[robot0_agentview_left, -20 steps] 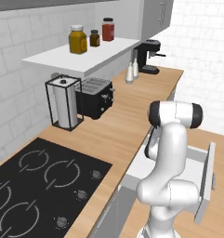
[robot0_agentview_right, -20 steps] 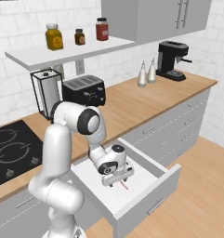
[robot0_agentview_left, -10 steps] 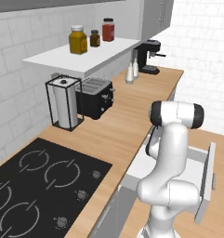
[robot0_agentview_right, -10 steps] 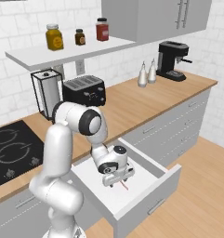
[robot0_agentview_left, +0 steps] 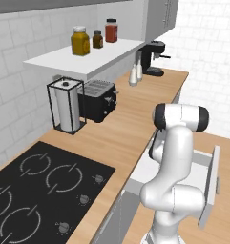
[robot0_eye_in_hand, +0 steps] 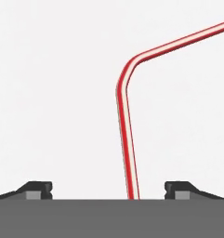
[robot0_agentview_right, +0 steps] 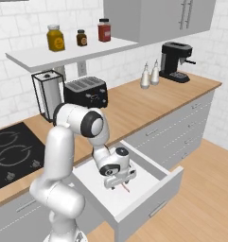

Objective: Take a straw from the drawer in front and place it inside the glass cup on the dining counter.

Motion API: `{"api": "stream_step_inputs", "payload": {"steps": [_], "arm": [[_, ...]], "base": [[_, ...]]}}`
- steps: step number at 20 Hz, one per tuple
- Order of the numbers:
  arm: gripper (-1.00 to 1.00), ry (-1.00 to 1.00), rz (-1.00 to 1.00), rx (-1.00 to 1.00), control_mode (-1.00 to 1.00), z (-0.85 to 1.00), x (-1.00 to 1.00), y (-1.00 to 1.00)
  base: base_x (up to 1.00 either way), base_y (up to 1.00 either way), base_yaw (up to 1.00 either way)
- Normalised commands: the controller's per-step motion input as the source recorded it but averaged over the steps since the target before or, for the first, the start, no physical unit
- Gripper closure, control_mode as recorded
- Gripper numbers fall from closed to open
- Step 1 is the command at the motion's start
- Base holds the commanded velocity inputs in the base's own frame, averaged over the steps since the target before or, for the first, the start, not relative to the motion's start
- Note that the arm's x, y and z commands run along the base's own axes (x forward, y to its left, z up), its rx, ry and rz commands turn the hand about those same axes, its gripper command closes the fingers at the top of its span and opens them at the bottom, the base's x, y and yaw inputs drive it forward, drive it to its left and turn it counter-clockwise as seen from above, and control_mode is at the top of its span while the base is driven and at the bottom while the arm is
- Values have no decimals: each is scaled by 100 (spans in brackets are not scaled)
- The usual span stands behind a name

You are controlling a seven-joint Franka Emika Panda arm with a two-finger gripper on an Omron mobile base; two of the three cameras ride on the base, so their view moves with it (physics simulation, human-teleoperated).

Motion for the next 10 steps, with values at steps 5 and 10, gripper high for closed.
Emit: {"api": "stream_step_inputs", "payload": {"steps": [5,10], "arm": [[100,0,11,0,-100,-1,12,0],[100,0,10,0,-100,-4,4,0]], "base": [[0,0,0],[0,0,0]]}}
